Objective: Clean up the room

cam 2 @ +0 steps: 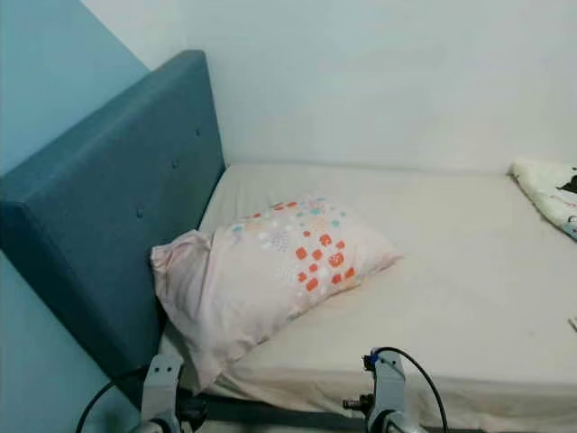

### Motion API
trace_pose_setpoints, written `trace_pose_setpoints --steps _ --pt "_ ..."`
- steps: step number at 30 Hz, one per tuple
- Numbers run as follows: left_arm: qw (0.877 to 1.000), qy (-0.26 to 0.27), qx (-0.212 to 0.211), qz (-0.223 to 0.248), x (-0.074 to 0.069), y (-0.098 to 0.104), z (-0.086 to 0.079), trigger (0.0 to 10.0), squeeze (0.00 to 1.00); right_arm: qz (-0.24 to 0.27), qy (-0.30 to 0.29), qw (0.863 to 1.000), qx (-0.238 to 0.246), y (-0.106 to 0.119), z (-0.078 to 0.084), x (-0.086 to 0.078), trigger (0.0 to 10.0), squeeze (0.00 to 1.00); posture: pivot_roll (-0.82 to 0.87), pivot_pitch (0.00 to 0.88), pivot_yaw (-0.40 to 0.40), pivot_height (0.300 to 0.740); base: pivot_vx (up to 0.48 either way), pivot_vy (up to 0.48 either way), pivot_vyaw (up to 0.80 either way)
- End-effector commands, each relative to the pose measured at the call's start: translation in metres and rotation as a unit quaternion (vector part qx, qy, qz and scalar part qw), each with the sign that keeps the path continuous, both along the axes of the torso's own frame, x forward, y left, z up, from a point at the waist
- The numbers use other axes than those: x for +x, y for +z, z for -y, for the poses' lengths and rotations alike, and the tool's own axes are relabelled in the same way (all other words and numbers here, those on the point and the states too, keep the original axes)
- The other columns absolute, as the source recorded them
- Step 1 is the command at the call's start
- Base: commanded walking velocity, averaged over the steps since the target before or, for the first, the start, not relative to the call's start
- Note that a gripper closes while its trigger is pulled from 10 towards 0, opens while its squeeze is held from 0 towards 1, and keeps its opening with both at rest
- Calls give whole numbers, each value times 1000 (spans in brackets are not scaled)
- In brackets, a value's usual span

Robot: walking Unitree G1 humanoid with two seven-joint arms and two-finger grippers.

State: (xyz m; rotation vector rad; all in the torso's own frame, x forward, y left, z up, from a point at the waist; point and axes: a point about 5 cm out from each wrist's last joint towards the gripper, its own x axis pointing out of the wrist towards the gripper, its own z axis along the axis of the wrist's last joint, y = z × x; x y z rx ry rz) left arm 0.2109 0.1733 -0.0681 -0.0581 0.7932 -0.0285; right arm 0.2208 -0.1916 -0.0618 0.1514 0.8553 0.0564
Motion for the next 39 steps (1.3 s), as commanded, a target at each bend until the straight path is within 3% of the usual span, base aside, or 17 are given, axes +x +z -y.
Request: trace_pose_setpoints --steps 1,4,6,15,24,31,35,39 --pt "1000 2 1 -6 -2 -2 1 10000 0 6 -1 1000 3 1 -1 2 10000 0 45 0 -36 700 0 0 0" --pt "1000 -1 1 -4 -1 -1 1 10000 0 8 -3 1000 4 2 -1 3 10000 0 45 0 -36 700 0 0 0" --pt "1000 5 -21 1 0 0 2 10000 0 10 -5 1000 4 2 -1 3 10000 0 45 0 -36 700 0 -152 0" --pt "1000 14 3 20 12 7 0 10000 0 28 -4 1000 10 8 -5 14 10000 0 46 0 -34 700 0 -373 0" --pt "998 -12 -10 59 28 18 10 10000 0 69 -9 997 24 23 -10 34 10000 0 47 0 -31 700 0 0 0" --pt "995 -7 -13 98 46 33 10 10000 0 131 22 990 36 48 -21 64 10000 0 44 0 -28 700 0 0 0" --pt "994 -14 -4 104 49 35 10 10000 0 139 28 989 38 51 -23 68 10000 0 43 0 -28 700 0 0 0" --pt "993 3 -46 110 52 38 10 10000 0 147 32 988 39 55 -25 71 10000 0 41 0 -29 700 0 -315 0"
